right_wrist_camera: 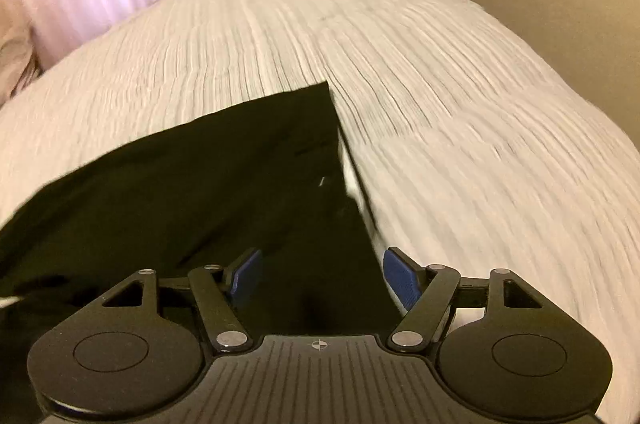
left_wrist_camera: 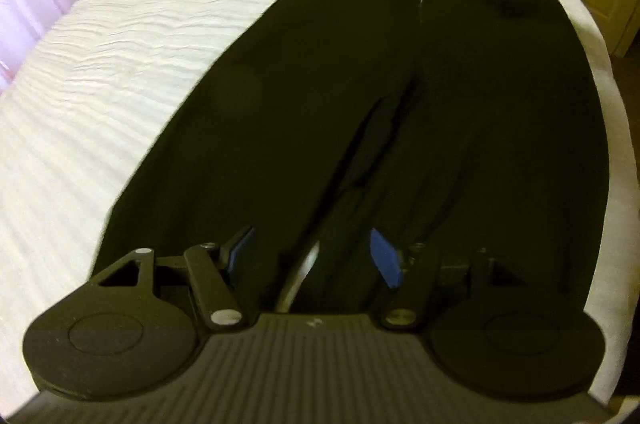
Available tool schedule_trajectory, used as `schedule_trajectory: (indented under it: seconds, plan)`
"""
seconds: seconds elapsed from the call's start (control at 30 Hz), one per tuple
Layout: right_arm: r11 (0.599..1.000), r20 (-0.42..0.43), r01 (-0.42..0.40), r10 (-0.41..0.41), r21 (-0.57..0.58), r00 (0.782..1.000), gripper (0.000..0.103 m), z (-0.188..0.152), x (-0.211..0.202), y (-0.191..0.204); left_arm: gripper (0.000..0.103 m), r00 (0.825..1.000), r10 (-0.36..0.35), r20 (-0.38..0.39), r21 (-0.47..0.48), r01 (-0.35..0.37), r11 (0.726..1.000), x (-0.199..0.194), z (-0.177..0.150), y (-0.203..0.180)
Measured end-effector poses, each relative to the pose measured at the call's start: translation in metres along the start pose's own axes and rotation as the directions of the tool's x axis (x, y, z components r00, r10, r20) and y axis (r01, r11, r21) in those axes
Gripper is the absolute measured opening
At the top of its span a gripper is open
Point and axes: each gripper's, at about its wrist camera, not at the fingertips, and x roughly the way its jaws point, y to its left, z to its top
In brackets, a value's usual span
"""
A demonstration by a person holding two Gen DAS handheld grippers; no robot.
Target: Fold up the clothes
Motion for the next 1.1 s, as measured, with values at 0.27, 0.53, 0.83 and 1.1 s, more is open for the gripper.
schedule_trajectory:
  seconds: [0.27,0.53,0.83,1.1]
  plan:
    - [0.98,-0.094,-0.059,0.041,-0.191,0.995,0.019,0.015,0.059,-0.02,0.059,0.998,-0.017,-0.06,-0.005,0.016,1.0,0.02,0.022,-0.019]
    - [0.973,0.012,-0.104,0.109,-0.207,0.994,0.016,0.04,0.031,-0.013,0.059,0.996,0.016,-0.083,-0.07,-0.022,0.997,0.021,0.018,-0.011]
    - [0.99,0.035,0.012,-0.007,-0.139,0.999,0.077,0.039,0.05,-0.015,0.06,0.987,0.059,-0.151,-0.125,-0.078,0.989,-0.004,-0.039,0.001]
    - [0.988,0.07,0.002,-0.013,0.155,0.997,0.077,-0.054,-0.05,0.017,0.06,0.956,0.114,-0.272,-0.132,-0.154,0.979,-0.057,-0.146,0.002]
